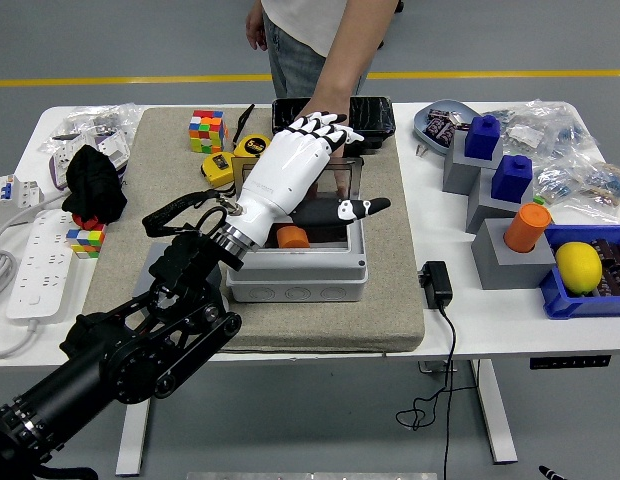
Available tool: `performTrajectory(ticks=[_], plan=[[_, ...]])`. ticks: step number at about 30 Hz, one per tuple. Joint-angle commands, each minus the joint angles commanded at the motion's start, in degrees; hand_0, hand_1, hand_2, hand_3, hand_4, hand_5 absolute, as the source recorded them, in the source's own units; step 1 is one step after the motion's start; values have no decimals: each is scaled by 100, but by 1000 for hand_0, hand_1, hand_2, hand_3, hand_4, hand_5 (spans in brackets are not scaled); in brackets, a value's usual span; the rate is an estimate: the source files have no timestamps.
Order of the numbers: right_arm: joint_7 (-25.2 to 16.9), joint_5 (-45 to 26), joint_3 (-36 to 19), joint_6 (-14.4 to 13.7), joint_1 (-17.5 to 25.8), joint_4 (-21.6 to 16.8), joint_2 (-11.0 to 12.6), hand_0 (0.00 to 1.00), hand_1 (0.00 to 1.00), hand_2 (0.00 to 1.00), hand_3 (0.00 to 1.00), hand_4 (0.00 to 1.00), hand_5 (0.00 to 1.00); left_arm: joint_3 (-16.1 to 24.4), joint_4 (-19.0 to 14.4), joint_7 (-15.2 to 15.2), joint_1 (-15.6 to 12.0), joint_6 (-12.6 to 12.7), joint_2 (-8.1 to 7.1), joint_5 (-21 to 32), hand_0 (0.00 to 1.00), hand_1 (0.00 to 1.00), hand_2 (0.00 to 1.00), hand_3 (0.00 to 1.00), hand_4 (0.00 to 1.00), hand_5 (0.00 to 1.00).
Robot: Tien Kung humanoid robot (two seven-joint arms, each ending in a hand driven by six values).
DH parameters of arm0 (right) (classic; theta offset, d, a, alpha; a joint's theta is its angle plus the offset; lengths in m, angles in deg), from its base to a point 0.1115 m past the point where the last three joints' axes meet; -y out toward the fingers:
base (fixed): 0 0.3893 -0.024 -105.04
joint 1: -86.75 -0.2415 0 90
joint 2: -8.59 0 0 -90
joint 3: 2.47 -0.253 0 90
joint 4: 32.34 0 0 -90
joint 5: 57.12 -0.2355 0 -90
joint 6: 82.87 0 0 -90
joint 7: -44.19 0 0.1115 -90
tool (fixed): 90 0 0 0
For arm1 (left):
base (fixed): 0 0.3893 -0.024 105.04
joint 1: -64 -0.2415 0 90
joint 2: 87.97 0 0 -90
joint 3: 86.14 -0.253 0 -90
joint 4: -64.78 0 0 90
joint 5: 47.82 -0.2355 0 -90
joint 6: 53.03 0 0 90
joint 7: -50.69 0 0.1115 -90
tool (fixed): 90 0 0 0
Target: Fetch the battery,place it into the box,close the lid of the box
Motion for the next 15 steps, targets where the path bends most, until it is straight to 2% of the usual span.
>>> performTrajectory(ticks=[3,4,12,15], plan=[[3,8,-9,-1,3,0,0,611,546,575,534,949,728,106,-289,-745,38,-596,0,-305,837,868,795,755,998,998],[6,14,-14,-1,4,0,0,612,549,575,534,949,728,140,-421,-968,49,-819,0,-305,998,998,974,950,998,998],[8,24,-28,-3,-2,0,1,612,546,575,534,949,728,189,-1454,-2905,153,-2695,0,-305,987,993,960,961,998,998],[11,35,-27,-1,-3,0,-2,612,546,575,534,949,728,178,-1640,-3650,177,-3434,0,-305,987,993,960,961,998,998]])
